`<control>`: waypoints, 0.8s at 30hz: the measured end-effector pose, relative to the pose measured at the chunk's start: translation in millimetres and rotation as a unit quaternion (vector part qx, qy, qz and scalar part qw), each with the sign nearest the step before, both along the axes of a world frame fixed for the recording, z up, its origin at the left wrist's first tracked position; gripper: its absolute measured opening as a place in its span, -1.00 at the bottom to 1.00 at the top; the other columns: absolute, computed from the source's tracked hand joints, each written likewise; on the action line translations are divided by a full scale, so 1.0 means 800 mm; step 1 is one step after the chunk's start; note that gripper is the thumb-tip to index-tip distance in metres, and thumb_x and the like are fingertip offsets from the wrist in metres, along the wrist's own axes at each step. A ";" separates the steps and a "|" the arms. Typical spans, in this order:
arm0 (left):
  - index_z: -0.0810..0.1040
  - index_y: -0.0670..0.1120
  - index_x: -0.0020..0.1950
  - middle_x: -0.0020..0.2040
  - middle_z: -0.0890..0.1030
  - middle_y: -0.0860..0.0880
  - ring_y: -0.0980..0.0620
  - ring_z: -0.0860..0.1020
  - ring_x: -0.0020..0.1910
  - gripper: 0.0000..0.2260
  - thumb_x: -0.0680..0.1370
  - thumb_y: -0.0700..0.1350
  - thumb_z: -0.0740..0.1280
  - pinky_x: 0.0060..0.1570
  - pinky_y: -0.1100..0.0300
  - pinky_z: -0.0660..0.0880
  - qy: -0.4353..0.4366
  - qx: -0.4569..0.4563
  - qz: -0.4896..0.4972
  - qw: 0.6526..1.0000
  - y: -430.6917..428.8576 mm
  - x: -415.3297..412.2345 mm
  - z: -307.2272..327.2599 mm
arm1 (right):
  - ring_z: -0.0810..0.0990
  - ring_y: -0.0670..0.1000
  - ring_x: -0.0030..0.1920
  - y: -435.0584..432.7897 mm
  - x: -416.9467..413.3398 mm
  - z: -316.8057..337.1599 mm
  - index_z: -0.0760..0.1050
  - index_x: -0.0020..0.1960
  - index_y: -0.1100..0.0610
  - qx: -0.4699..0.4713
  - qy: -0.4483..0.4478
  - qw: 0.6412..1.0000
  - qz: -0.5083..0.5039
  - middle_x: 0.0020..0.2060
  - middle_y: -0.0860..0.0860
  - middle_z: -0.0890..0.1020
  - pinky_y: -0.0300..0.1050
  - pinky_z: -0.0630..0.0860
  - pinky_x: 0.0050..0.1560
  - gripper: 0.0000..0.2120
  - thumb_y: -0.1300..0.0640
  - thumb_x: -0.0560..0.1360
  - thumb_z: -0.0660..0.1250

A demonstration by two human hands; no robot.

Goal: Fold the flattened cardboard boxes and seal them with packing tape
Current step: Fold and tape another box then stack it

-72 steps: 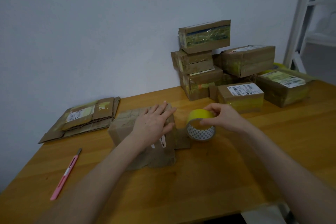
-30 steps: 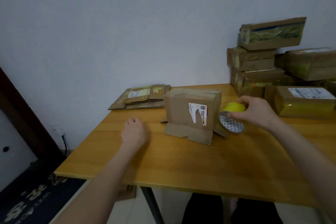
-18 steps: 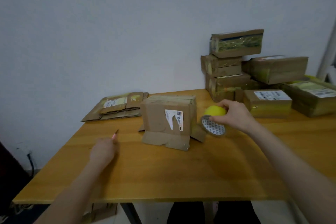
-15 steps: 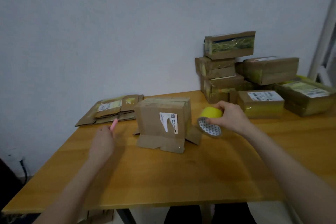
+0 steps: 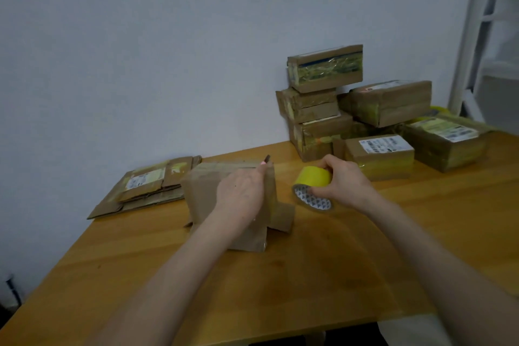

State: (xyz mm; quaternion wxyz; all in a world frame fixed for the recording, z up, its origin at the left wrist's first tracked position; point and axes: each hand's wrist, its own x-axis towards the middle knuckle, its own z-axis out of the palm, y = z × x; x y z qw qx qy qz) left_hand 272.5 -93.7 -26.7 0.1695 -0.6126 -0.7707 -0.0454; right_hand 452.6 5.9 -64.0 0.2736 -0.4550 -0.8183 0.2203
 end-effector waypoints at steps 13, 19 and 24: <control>0.45 -0.09 0.21 -0.15 0.45 0.01 0.03 0.50 -0.23 -0.63 0.56 0.15 0.25 -0.26 0.17 0.51 -0.044 0.090 -0.017 0.995 0.018 -0.005 0.005 | 0.55 -0.01 -0.03 0.000 -0.010 -0.006 0.39 0.08 0.00 -0.033 0.015 0.999 0.023 -0.02 -0.04 0.54 -0.13 0.57 -0.13 -0.55 -0.05 0.32 0.53; 0.56 -0.07 0.01 -0.26 0.51 0.02 0.03 0.54 -0.30 -0.60 0.46 0.26 0.32 -0.33 0.18 0.52 -0.068 -0.016 -0.024 0.997 0.056 -0.040 0.007 | 0.56 -0.03 0.00 0.012 -0.009 -0.014 0.46 0.11 0.04 -0.062 0.057 0.996 0.029 -0.01 -0.05 0.56 -0.08 0.60 -0.04 -0.56 0.00 0.32 0.54; 0.54 -0.01 0.00 -0.31 0.53 0.04 0.08 0.52 -0.39 -0.78 0.52 0.12 0.31 -0.45 0.29 0.40 -0.048 -0.033 -0.042 0.997 0.044 -0.063 -0.012 | 0.52 -0.02 0.15 0.013 -0.007 -0.024 0.47 0.28 0.00 -0.067 0.041 0.993 0.085 0.16 -0.04 0.55 -0.03 0.56 0.13 -0.48 -0.02 0.36 0.49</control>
